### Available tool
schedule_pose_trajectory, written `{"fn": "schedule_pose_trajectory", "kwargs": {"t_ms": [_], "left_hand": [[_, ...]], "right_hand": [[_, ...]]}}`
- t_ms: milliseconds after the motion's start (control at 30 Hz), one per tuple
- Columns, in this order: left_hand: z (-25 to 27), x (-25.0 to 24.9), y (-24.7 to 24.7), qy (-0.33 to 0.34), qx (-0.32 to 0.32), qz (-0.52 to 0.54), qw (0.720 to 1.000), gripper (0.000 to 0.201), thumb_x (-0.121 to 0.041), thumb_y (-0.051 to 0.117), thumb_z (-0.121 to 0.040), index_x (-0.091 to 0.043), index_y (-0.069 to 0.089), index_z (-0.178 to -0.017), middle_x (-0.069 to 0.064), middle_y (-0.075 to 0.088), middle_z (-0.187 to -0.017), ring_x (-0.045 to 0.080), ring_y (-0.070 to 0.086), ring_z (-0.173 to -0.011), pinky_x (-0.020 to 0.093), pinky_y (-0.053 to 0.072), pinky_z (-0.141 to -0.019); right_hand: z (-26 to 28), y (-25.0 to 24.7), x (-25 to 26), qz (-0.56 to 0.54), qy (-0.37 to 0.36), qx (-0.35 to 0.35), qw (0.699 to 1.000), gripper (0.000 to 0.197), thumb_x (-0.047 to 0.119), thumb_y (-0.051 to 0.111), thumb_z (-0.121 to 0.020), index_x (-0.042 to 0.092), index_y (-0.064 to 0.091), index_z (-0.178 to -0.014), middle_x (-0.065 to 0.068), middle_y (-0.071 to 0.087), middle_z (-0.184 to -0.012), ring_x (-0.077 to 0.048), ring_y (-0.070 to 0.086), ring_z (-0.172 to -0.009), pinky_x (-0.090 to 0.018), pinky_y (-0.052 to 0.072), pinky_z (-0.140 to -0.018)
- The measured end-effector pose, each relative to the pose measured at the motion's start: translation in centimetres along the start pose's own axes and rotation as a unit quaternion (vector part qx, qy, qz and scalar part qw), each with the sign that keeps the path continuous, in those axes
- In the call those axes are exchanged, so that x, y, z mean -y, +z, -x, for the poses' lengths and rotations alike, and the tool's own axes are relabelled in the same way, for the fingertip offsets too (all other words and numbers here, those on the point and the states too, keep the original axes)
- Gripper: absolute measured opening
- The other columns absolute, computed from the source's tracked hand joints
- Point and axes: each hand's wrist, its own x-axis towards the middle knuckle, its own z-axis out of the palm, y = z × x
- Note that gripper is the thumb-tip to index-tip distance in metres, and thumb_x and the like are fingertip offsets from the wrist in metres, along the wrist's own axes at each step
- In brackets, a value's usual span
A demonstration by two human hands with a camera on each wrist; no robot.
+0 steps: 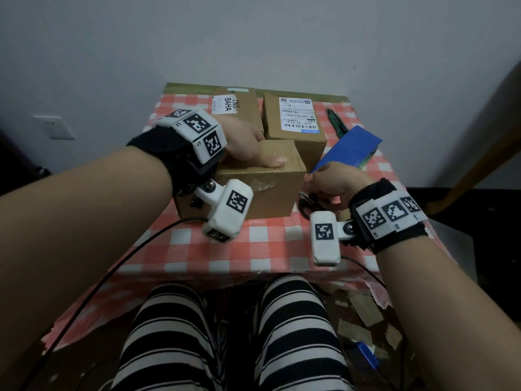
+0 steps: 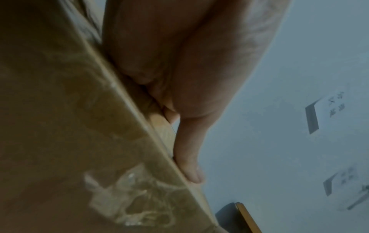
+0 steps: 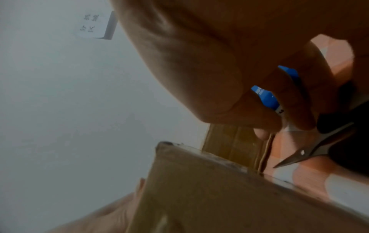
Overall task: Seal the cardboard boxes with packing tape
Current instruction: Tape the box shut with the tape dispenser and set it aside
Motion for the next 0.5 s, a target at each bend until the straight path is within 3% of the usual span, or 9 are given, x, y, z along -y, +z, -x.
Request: {"fn": "schedule_pose_trajectory", "kwargs": {"t_ms": [33, 133, 233, 300, 367, 400, 433, 467, 500], "left_hand": [[-0.3, 0.1, -0.1, -0.011, 0.016, 0.025, 1.000, 0.086, -0.069, 0.072, -0.053, -0.016, 0.061, -0.120, 0.008, 0.065, -0.117, 0.029, 0.061, -0.110, 0.043, 0.046, -0.101], [-0.6, -0.1, -0.3, -0.015, 0.036, 0.048, 0.998, 0.055, -0.046, 0.068, -0.082, -0.014, 0.057, -0.126, 0.010, 0.061, -0.123, 0.029, 0.057, -0.115, 0.046, 0.043, -0.104], [-0.8, 0.0, -0.3, -0.002, 0.005, 0.009, 1.000, 0.043, -0.034, 0.056, -0.095, -0.012, 0.055, -0.131, 0.009, 0.057, -0.131, 0.029, 0.053, -0.119, 0.039, 0.041, -0.104], [-0.8, 0.2, -0.2, 0.016, -0.036, -0.016, 0.999, 0.042, -0.032, 0.053, -0.097, -0.011, 0.054, -0.133, 0.011, 0.055, -0.134, 0.025, 0.054, -0.112, 0.028, 0.045, -0.086], [-0.9, 0.6, -0.4, 0.030, -0.025, 0.013, 0.999, 0.049, -0.034, 0.060, -0.092, -0.020, 0.050, -0.138, 0.006, 0.053, -0.136, 0.015, 0.054, -0.102, 0.015, 0.044, -0.075], [-0.9, 0.8, -0.4, 0.029, 0.001, 0.047, 0.998, 0.060, -0.040, 0.068, -0.084, -0.028, 0.048, -0.139, 0.001, 0.053, -0.135, 0.015, 0.058, -0.105, 0.016, 0.050, -0.082], [-0.8, 0.9, -0.4, 0.020, 0.026, 0.069, 0.997, 0.071, -0.046, 0.074, -0.074, -0.035, 0.046, -0.138, -0.001, 0.053, -0.134, 0.022, 0.059, -0.113, 0.029, 0.052, -0.094], [-1.0, 1.0, -0.4, 0.012, 0.042, 0.086, 0.995, 0.077, -0.048, 0.078, -0.068, -0.036, 0.046, -0.137, 0.000, 0.055, -0.132, 0.030, 0.058, -0.118, 0.043, 0.048, -0.101], [-1.0, 1.0, -0.4, 0.010, 0.052, 0.097, 0.994, 0.075, -0.046, 0.079, -0.070, -0.032, 0.047, -0.137, 0.002, 0.057, -0.129, 0.032, 0.056, -0.119, 0.049, 0.045, -0.103]], "right_hand": [[0.0, 0.1, 0.0, 0.022, -0.006, -0.002, 1.000, 0.013, 0.017, 0.056, -0.095, 0.005, 0.060, -0.093, -0.012, 0.053, -0.075, -0.025, 0.049, -0.066, -0.035, 0.046, -0.066], [-0.2, 0.1, 0.0, 0.087, -0.031, 0.004, 0.996, 0.015, 0.012, 0.058, -0.091, 0.002, 0.065, -0.099, -0.014, 0.058, -0.081, -0.028, 0.053, -0.072, -0.037, 0.049, -0.068], [0.4, 0.0, 0.3, 0.160, -0.051, 0.032, 0.985, 0.019, 0.007, 0.067, -0.086, 0.007, 0.066, -0.105, -0.011, 0.062, -0.095, -0.022, 0.055, -0.074, -0.023, 0.047, -0.058], [0.7, 0.1, 0.4, 0.224, -0.058, 0.028, 0.973, 0.029, 0.010, 0.071, -0.085, 0.008, 0.065, -0.114, -0.008, 0.066, -0.096, -0.019, 0.056, -0.075, -0.018, 0.041, -0.041], [0.5, 0.3, 0.3, 0.177, -0.058, 0.050, 0.981, 0.040, 0.001, 0.072, -0.081, 0.005, 0.062, -0.120, -0.005, 0.061, -0.083, -0.016, 0.054, -0.064, -0.012, 0.037, -0.035], [0.4, 0.4, 0.3, 0.163, -0.061, 0.057, 0.983, 0.043, -0.003, 0.074, -0.078, 0.005, 0.061, -0.119, -0.003, 0.057, -0.079, -0.013, 0.051, -0.059, -0.011, 0.037, -0.035], [0.3, 0.5, 0.3, 0.168, -0.059, 0.057, 0.982, 0.044, -0.003, 0.076, -0.076, 0.007, 0.061, -0.116, -0.003, 0.055, -0.079, -0.011, 0.048, -0.058, -0.011, 0.037, -0.036], [0.3, 0.7, 0.4, 0.176, -0.060, 0.055, 0.981, 0.042, -0.002, 0.078, -0.075, 0.010, 0.061, -0.111, -0.003, 0.055, -0.079, -0.010, 0.047, -0.059, -0.012, 0.038, -0.037], [0.1, 0.8, 0.4, 0.176, -0.057, 0.051, 0.981, 0.038, 0.000, 0.079, -0.074, 0.010, 0.060, -0.105, -0.004, 0.056, -0.080, -0.012, 0.048, -0.060, -0.012, 0.039, -0.040]]}}
